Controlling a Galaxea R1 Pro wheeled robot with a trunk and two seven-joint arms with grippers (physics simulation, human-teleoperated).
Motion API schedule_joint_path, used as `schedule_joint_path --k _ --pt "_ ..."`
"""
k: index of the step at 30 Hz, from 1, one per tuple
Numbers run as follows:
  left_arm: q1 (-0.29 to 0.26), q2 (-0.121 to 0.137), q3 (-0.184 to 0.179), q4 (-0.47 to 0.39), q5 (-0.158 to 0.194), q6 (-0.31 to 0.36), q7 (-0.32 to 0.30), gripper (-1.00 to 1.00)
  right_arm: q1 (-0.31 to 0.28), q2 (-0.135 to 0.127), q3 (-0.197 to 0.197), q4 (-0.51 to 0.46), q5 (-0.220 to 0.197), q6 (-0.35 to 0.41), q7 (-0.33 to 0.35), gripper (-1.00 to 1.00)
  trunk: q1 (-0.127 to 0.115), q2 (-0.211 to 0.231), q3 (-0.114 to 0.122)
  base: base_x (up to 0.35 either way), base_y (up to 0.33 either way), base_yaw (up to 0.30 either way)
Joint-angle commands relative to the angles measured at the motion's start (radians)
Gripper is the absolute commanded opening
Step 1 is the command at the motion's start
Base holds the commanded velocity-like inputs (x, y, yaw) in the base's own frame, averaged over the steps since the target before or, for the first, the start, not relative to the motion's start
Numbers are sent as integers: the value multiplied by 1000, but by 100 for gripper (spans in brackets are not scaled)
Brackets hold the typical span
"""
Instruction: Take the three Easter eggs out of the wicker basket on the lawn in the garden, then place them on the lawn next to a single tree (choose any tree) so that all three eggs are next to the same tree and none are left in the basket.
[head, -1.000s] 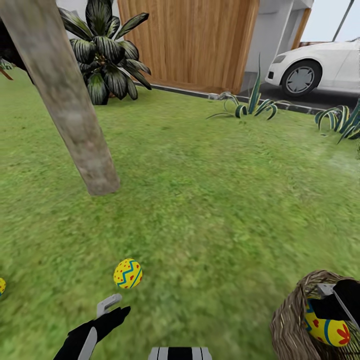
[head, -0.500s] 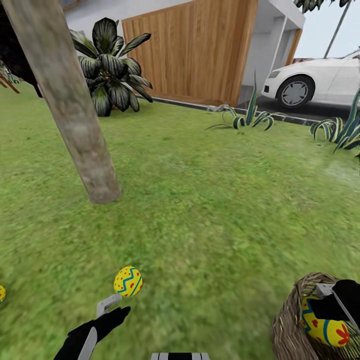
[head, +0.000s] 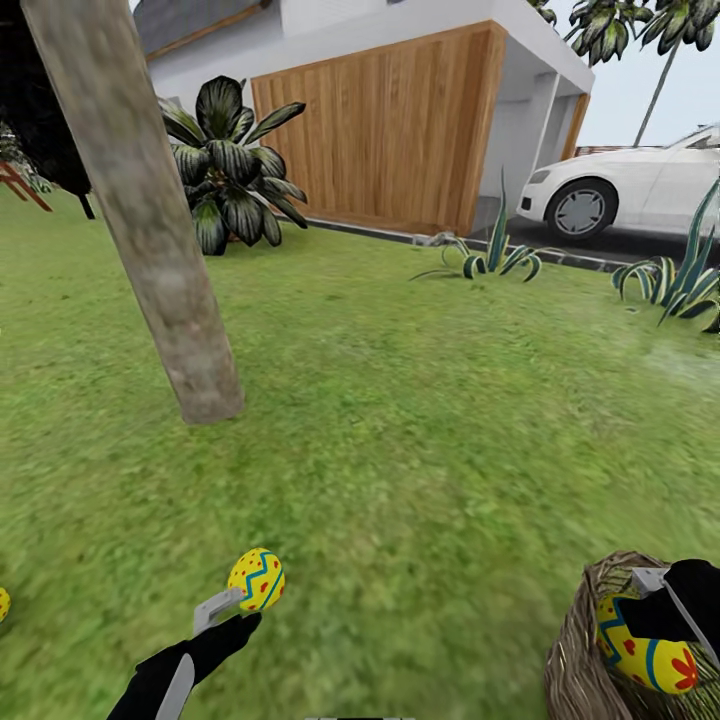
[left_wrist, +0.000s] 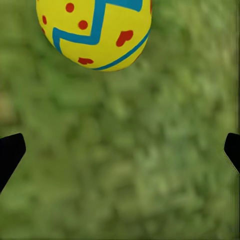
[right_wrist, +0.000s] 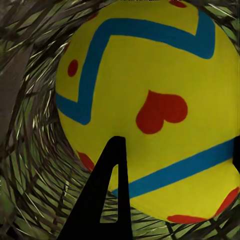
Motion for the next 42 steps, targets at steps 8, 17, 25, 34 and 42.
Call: schedule_joint_path --k 8,17,25,34,42 --pt "0 -2 6 -2 7 9 -4 100 0 1 -3 -2 11 3 8 -100 -4 2 30 0 0 0" --pt "0 -2 5 -2 7 9 -4 100 0 10 -3 -1 11 3 8 -100 -8 4 65 0 0 0" --pt "0 -1 5 -2 7 9 -4 100 0 12 -3 -1 11 3 8 -100 -11 6 96 0 0 0" --pt "0 -1 4 -2 7 9 -4 100 0 12 -3 -1 11 3 8 -100 -15 8 131 0 0 0" --pt "0 -1 4 -2 7 9 -4 100 0 11 -3 -1 11 3 8 -100 -33 37 159 0 0 0"
